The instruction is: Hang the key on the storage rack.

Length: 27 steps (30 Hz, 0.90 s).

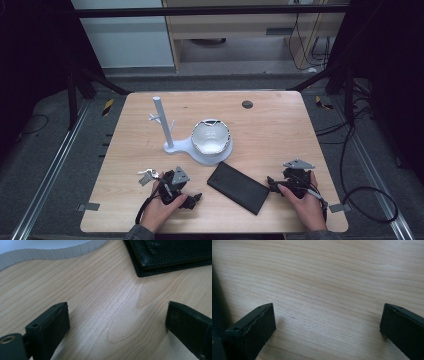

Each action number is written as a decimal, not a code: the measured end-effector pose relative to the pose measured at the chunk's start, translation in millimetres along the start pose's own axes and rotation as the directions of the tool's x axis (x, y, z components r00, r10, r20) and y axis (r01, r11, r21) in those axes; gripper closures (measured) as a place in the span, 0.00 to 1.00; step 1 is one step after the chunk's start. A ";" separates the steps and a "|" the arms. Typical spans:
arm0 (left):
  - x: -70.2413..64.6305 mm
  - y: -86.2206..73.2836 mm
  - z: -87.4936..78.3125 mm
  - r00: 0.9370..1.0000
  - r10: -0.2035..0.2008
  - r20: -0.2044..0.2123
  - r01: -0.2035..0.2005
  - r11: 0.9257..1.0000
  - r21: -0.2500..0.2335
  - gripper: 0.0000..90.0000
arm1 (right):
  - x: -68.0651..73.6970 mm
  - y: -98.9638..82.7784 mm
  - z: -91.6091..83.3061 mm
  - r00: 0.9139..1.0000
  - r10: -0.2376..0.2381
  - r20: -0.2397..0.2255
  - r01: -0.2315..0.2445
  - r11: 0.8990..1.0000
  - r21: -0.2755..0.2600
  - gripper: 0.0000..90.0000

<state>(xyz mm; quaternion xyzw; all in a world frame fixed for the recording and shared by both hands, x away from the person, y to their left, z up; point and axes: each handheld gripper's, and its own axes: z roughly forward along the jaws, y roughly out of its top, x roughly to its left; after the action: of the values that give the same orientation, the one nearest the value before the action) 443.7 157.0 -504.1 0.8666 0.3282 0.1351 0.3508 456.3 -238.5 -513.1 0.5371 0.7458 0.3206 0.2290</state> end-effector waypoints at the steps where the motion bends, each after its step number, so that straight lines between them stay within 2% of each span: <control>1: 0.4 0.2 -4.1 1.000 -0.021 0.019 0.020 0.999 0.047 0.05 | -0.1 -0.1 0.0 1.000 -0.002 0.001 0.002 1.000 0.000 0.00; 4: 1.8 1.0 -11.5 1.000 -0.004 0.019 0.002 0.998 0.059 0.07 | 0.0 -0.2 -0.1 1.000 -0.002 0.001 0.002 1.000 0.001 0.00; 6: 4.1 3.4 -20.9 1.000 0.009 -0.016 -0.009 0.999 0.033 0.07 | 0.2 -0.5 -0.5 1.000 -0.004 -0.001 0.004 1.000 0.000 0.00; 7: 7.5 7.2 -30.6 0.999 0.005 -0.051 -0.004 1.000 0.012 0.06 | 0.3 -0.7 -0.7 1.000 -0.005 -0.001 0.005 1.000 0.001 0.00; 8: 7.5 7.2 -30.6 0.999 0.005 -0.051 -0.004 1.000 0.012 0.06 | 0.3 -0.7 -0.7 1.000 -0.005 -0.001 0.005 1.000 0.001 0.00; 9: 13.2 11.1 -41.6 0.996 0.006 -0.091 -0.006 1.000 0.001 0.06 | 0.4 -0.8 -0.8 1.000 -0.004 -0.001 0.004 1.000 0.002 0.00; 10: 13.2 11.1 -41.6 0.996 0.006 -0.091 -0.006 1.000 0.001 0.06 | 0.5 -0.7 -0.9 1.000 -0.002 -0.003 0.002 1.000 0.001 0.00; 11: 20.0 13.2 -49.1 0.992 0.010 -0.124 -0.006 0.999 0.032 0.06 | 0.5 -0.7 -0.9 1.000 -0.002 -0.003 0.002 1.000 0.001 0.00; 12: 20.0 13.2 -49.1 0.992 0.010 -0.124 -0.006 0.999 0.032 0.07 | 0.5 -0.7 -0.9 1.000 -0.002 -0.003 0.002 1.000 0.001 0.00; 13: 30.5 16.0 -58.1 0.990 0.007 -0.139 0.006 0.996 0.087 0.07 | 0.5 -0.7 -0.8 1.000 -0.002 -0.003 0.002 1.000 0.001 0.00; 14: 30.5 16.0 -58.1 0.990 0.007 -0.139 0.006 0.996 0.087 0.07 | 0.5 -0.7 -0.8 1.000 -0.002 -0.003 0.002 1.000 0.001 0.00; 15: 38.6 17.8 -64.8 0.989 0.003 -0.150 0.015 0.992 0.123 0.07 | 0.4 -0.8 -0.8 1.000 -0.004 -0.001 0.004 1.000 0.002 0.00; 16: 38.6 17.8 -64.8 0.989 0.003 -0.150 0.015 0.992 0.123 0.08 | 0.4 -0.8 -0.8 1.000 -0.004 -0.001 0.004 1.000 0.002 0.00; 17: 50.0 19.3 -74.0 0.983 0.017 -0.182 0.015 0.985 0.170 0.10 | 0.5 -0.7 -0.9 1.000 -0.002 -0.003 0.002 1.000 0.001 0.00; 18: 50.0 19.3 -74.0 0.983 0.017 -0.182 0.015 0.985 0.170 0.12 | 0.5 -0.7 -0.9 1.000 -0.002 -0.003 0.002 1.000 0.001 0.00; 19: 61.4 18.7 -79.8 0.979 0.005 -0.204 0.039 0.977 0.208 0.12 | 0.5 -0.7 -0.9 1.000 -0.002 -0.003 0.002 1.000 0.001 0.00; 21: 65.7 17.9 -81.3 0.979 0.002 -0.203 0.044 0.974 0.220 0.13 | 0.5 -0.8 -0.9 1.000 -0.003 -0.003 0.003 1.000 0.001 0.00; 24: 79.3 13.4 -84.6 0.979 -0.033 -0.200 0.081 0.967 0.239 0.17 | 0.6 -0.8 -0.9 1.000 -0.003 -0.003 0.003 1.000 0.001 0.00; 25: 85.8 8.9 -83.5 0.979 -0.041 -0.200 0.095 0.959 0.266 0.18 | 0.6 -0.8 -0.9 1.000 -0.003 -0.003 0.003 1.000 0.001 0.00; 26: 85.8 8.9 -83.5 0.979 -0.041 -0.200 0.095 0.959 0.266 0.19 | 0.6 -0.8 -0.9 1.000 -0.003 -0.003 0.003 1.000 0.001 0.00; 27: 89.3 5.2 -80.9 0.979 -0.065 -0.195 0.119 0.952 0.281 0.20 | 0.5 -0.8 -0.8 1.000 -0.004 -0.004 0.004 1.000 0.000 0.00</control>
<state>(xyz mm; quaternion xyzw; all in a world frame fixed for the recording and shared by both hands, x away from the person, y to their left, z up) 475.5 255.4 -442.1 0.8762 0.4157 0.1478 0.1940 455.1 -238.4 -513.0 0.5352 0.7472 0.3211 0.2282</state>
